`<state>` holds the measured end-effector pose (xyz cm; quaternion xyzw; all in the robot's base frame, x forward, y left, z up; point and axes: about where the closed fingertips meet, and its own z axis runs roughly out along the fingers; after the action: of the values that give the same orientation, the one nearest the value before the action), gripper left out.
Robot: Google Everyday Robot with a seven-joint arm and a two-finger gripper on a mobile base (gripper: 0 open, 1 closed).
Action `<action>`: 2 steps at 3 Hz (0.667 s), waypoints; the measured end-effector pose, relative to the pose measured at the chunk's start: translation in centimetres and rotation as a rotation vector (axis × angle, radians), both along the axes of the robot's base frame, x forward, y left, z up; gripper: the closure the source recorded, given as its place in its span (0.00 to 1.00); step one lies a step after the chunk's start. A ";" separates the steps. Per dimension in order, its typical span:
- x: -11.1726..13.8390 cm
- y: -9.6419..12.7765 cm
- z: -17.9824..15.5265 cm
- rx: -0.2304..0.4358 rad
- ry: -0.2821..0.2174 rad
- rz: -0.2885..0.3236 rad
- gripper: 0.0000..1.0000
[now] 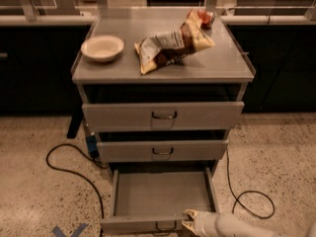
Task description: Open bottom drawer
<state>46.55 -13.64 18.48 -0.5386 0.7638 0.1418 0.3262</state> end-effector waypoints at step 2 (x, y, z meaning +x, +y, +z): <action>0.1 0.0 0.3 0.000 0.000 0.000 0.81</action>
Offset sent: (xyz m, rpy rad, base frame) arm 0.0012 0.0000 0.0027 0.0000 0.0000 0.0000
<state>46.67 -13.64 18.74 -0.5386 0.7638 0.1418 0.3262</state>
